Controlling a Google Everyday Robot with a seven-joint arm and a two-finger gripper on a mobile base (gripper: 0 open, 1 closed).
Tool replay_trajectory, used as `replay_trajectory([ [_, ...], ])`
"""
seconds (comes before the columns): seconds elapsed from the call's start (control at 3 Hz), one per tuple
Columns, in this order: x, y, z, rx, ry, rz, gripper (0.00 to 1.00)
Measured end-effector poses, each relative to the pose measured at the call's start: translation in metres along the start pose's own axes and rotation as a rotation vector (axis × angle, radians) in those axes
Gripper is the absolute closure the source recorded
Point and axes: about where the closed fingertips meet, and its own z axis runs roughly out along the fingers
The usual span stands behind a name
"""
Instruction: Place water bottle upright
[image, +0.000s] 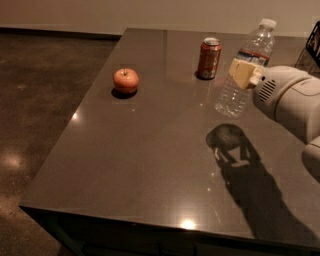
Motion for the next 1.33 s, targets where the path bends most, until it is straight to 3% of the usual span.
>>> replay_trajectory([
  [0.33,0.022,0.003,-0.014,0.060,0.100,-0.080,1.00],
  [0.67,0.016,0.004,-0.023,0.117,0.186,-0.043,1.00],
  [1.0,-0.012,-0.001,-0.018,0.155,0.236,0.002,1.00],
  [1.33,-0.038,-0.010,-0.009,0.179,0.280,-0.002,1.00],
])
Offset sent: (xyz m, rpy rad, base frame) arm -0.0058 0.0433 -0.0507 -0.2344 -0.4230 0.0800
